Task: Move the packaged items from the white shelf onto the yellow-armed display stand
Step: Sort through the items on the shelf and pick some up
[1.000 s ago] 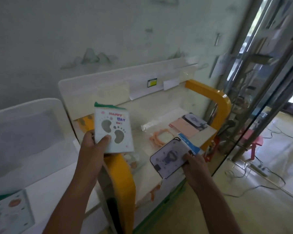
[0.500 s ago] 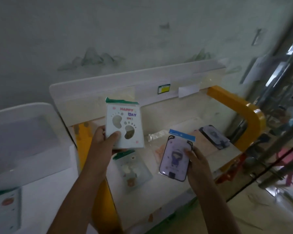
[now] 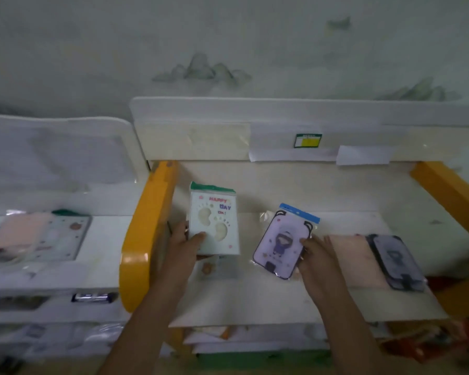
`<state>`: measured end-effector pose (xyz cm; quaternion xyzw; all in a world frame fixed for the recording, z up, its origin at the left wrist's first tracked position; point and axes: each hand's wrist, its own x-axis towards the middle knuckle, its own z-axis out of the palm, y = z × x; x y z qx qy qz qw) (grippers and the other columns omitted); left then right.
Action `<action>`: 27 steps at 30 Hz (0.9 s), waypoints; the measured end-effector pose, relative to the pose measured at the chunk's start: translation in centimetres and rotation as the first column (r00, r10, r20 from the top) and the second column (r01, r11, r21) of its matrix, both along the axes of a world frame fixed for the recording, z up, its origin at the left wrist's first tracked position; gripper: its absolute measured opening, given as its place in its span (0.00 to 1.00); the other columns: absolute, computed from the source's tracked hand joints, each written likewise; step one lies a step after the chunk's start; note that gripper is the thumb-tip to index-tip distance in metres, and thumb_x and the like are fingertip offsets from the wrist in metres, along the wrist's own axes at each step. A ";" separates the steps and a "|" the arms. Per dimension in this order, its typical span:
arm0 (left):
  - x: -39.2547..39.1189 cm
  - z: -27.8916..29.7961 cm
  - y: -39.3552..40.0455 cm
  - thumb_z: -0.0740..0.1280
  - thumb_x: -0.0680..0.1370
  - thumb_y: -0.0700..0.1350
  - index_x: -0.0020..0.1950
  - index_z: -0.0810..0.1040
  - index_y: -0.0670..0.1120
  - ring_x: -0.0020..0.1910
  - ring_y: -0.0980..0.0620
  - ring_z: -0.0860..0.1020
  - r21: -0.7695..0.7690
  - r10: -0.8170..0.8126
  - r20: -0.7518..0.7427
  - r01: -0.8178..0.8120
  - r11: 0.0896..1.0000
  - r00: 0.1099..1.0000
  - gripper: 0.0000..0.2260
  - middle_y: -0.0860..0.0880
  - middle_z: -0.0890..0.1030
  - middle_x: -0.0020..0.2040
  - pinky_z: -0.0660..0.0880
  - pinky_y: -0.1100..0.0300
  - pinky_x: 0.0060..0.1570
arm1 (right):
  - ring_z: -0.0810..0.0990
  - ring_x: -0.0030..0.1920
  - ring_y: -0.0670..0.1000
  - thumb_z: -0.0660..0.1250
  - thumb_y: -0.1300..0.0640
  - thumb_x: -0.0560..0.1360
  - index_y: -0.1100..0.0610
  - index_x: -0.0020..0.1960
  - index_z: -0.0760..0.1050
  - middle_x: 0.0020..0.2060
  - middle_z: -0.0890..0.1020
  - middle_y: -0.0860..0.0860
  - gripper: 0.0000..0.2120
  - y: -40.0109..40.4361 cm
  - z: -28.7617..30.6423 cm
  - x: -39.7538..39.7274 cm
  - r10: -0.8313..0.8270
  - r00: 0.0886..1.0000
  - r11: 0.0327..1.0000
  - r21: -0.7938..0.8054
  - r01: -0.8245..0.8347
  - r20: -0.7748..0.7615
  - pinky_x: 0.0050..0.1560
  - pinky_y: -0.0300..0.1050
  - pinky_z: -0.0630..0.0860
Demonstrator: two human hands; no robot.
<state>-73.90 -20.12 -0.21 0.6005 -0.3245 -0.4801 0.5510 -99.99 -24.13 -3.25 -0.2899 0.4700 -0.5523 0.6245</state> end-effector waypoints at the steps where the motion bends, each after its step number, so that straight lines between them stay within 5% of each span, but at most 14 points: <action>1: -0.1 -0.6 0.4 0.61 0.79 0.35 0.67 0.74 0.46 0.56 0.46 0.81 0.026 0.006 -0.023 -0.006 1.000 1.000 0.17 0.47 0.81 0.60 0.81 0.43 0.54 | 0.83 0.45 0.55 0.58 0.68 0.79 0.66 0.56 0.77 0.48 0.83 0.59 0.10 0.1 -0.1 0.0 0.021 1.000 1.000 0.006 -0.021 0.009 0.39 0.43 0.81; 7: 0.1 -5.2 0.0 0.62 0.78 0.34 0.69 0.70 0.45 0.54 0.44 0.80 0.160 0.059 -0.081 -0.045 0.986 0.995 0.20 0.44 0.79 0.62 0.81 0.47 0.48 | 0.81 0.50 0.61 0.62 0.71 0.75 0.74 0.62 0.71 0.59 0.77 0.70 0.16 -0.1 -2.1 0.2 0.023 0.999 0.997 0.075 -0.020 -0.030 0.46 0.51 0.79; 10: 0.1 -6.9 -0.5 0.63 0.79 0.33 0.65 0.70 0.47 0.53 0.45 0.80 0.186 0.058 -0.059 -0.046 0.981 0.997 0.17 0.42 0.78 0.61 0.79 0.44 0.52 | 0.78 0.57 0.67 0.63 0.70 0.75 0.71 0.62 0.72 0.61 0.76 0.70 0.15 -0.1 -3.1 -0.1 0.012 1.000 0.997 0.082 -0.010 -0.024 0.56 0.58 0.77; 12: 0.2 -7.8 -0.8 0.63 0.79 0.34 0.64 0.70 0.48 0.54 0.44 0.79 0.216 0.047 -0.013 -0.043 0.975 0.999 0.16 0.43 0.78 0.61 0.78 0.45 0.55 | 0.80 0.56 0.66 0.63 0.70 0.76 0.70 0.62 0.73 0.59 0.78 0.69 0.15 0.1 -3.1 -0.3 0.020 0.999 0.997 0.075 -0.018 -0.027 0.52 0.56 0.80; 20: 0.5 -9.9 -1.0 0.64 0.79 0.37 0.72 0.68 0.45 0.61 0.45 0.77 0.254 -0.141 0.386 0.043 0.966 0.912 0.21 0.46 0.77 0.64 0.77 0.59 0.49 | 0.83 0.49 0.62 0.66 0.64 0.77 0.64 0.57 0.78 0.53 0.82 0.64 0.09 0.6 -3.1 -0.7 -0.010 0.982 0.999 0.046 0.019 -0.187 0.42 0.49 0.81; 27: 1.0 -10.8 -0.5 0.66 0.79 0.45 0.67 0.71 0.46 0.59 0.47 0.76 0.217 -0.196 0.711 0.054 0.975 0.675 0.17 0.46 0.76 0.60 0.78 0.52 0.56 | 0.85 0.49 0.60 0.67 0.60 0.78 0.61 0.58 0.78 0.51 0.85 0.57 0.09 1.0 -3.3 0.2 -0.063 0.953 0.998 -0.028 0.058 -0.297 0.41 0.51 0.82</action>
